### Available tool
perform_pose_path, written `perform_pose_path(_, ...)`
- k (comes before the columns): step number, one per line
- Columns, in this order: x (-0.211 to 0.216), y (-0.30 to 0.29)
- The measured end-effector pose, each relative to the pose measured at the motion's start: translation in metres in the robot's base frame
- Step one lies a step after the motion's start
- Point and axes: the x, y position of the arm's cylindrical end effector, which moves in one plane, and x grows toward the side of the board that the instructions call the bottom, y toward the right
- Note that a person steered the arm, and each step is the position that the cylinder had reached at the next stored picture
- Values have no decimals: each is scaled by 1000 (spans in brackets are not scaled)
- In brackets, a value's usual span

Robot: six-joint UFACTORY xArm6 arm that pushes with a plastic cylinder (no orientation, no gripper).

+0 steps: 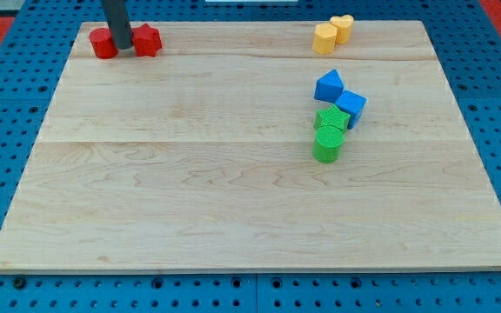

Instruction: Move the red star and red circle to the top side

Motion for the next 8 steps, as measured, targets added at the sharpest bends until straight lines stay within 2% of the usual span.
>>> perform_pose_path(1,36,-7)
perform_pose_path(2,42,-7)
perform_pose_path(8,30,-7)
